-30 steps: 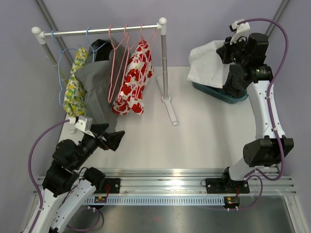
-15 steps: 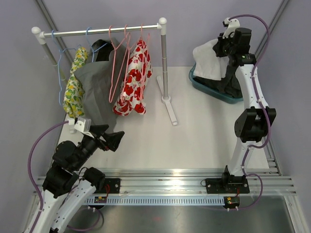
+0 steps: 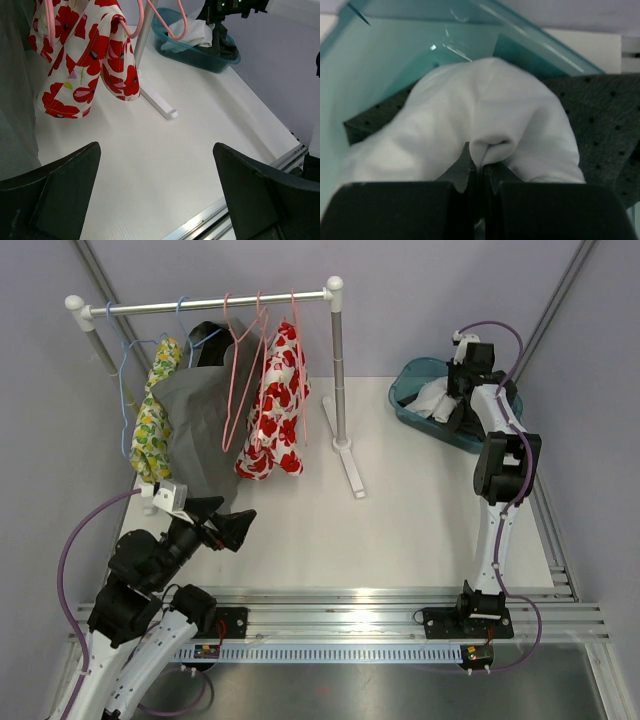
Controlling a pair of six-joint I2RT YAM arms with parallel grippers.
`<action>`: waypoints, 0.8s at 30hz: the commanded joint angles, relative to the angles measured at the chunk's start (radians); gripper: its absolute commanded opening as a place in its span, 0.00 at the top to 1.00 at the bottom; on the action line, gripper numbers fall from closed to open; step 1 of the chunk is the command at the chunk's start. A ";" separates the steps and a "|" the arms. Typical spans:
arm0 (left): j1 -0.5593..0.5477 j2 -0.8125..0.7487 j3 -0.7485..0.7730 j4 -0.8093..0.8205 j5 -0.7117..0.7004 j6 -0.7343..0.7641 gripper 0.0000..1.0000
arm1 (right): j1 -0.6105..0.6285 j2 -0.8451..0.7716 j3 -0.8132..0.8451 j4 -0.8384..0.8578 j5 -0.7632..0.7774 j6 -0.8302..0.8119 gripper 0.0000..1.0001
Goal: Remove the skirt from the hanger
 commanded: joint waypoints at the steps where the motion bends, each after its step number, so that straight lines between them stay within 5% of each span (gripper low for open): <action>1: 0.003 0.011 0.005 0.040 -0.008 -0.006 0.01 | -0.005 0.036 0.005 -0.013 0.039 -0.073 0.98; 6: 0.002 0.018 0.010 0.050 -0.006 -0.016 0.01 | -0.010 0.048 -0.006 -0.073 0.017 -0.119 0.82; 11: 0.003 0.064 0.046 0.098 0.001 -0.021 0.01 | -0.043 -0.037 0.013 -0.171 -0.113 -0.100 0.36; 14: 0.002 0.145 0.118 0.112 0.017 -0.016 0.01 | -0.065 -0.143 -0.027 -0.188 -0.216 -0.087 0.23; 16: 0.002 0.219 0.172 0.125 0.017 -0.021 0.01 | -0.077 -0.230 -0.048 -0.206 -0.279 -0.102 0.01; 24: 0.003 0.498 0.396 0.164 -0.074 -0.044 0.01 | -0.080 -0.553 -0.286 -0.329 -0.505 -0.177 0.01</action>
